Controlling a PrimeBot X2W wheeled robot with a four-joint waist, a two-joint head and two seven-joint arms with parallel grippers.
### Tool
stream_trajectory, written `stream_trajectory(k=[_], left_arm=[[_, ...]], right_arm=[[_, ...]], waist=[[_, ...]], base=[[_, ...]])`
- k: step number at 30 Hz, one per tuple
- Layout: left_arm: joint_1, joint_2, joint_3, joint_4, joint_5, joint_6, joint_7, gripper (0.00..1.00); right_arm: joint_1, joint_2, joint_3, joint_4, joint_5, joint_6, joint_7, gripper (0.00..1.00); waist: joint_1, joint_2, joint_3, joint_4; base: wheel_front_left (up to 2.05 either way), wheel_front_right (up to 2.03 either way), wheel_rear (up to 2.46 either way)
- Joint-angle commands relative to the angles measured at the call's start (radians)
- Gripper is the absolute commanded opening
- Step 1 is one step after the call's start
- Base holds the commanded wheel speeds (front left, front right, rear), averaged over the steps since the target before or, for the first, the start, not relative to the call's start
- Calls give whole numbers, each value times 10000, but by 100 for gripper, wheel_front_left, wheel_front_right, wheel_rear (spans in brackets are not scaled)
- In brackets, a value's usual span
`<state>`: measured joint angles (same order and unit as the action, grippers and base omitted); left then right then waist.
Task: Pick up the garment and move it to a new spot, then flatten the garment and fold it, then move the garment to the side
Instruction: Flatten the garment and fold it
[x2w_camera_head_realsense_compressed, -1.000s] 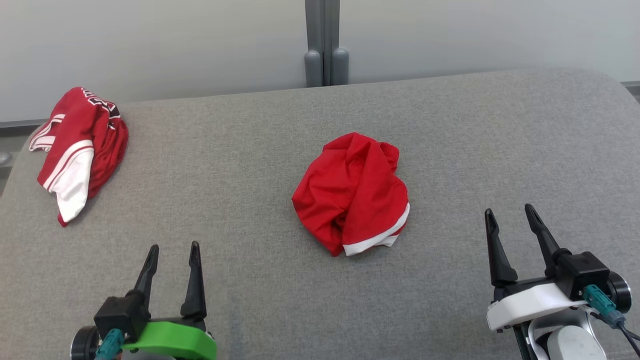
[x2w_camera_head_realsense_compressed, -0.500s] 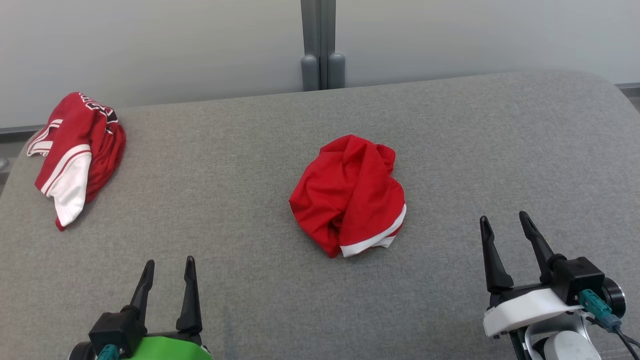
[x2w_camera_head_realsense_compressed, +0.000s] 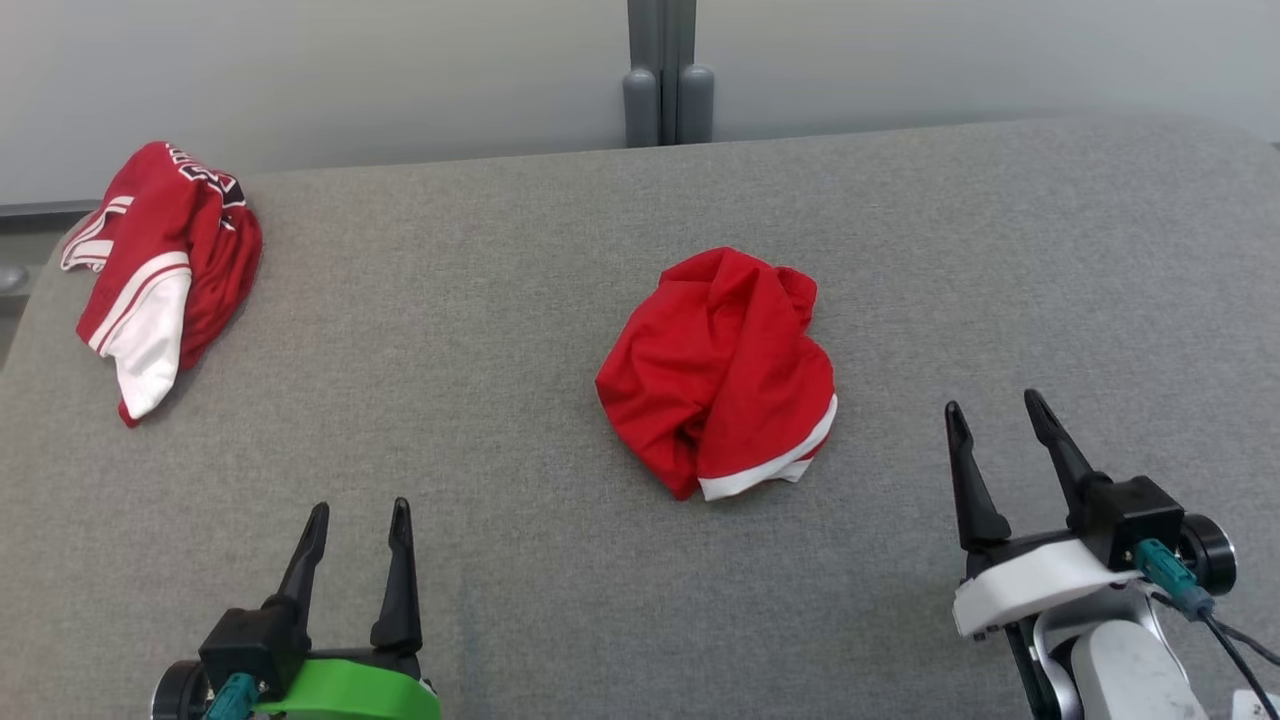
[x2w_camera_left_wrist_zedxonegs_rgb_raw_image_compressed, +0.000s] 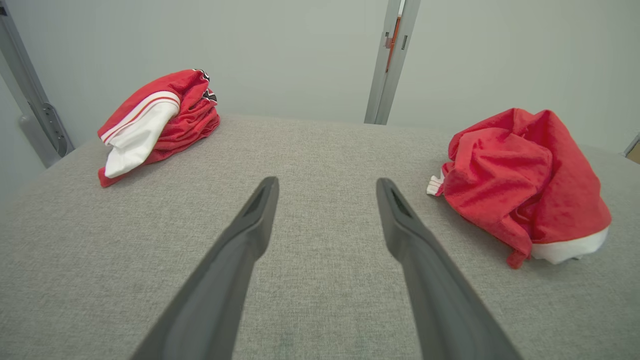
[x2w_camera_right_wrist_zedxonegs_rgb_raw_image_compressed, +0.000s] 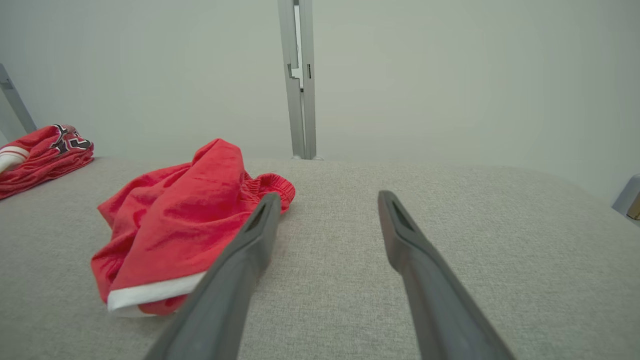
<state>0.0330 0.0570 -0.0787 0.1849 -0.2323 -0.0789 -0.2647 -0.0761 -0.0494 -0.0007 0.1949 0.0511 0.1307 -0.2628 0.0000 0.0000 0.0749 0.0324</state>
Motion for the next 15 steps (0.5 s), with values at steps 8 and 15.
stream_trajectory(k=[8, 15], left_arm=[[-519, -53, -80, -37, 155, -48, 5, 100], [-652, -65, -167, -29, 12, 1, 5, 100]], right_arm=[[-1955, -26, 809, 3039, -568, -1, 48, 100], [-3398, -23, 1221, 5339, -266, -1, 374, 100]], waist=[[0, 0, 827, 901], [0, 0, 1068, 1393]], base=[[0, 0, 0], [0, 0, 0]])
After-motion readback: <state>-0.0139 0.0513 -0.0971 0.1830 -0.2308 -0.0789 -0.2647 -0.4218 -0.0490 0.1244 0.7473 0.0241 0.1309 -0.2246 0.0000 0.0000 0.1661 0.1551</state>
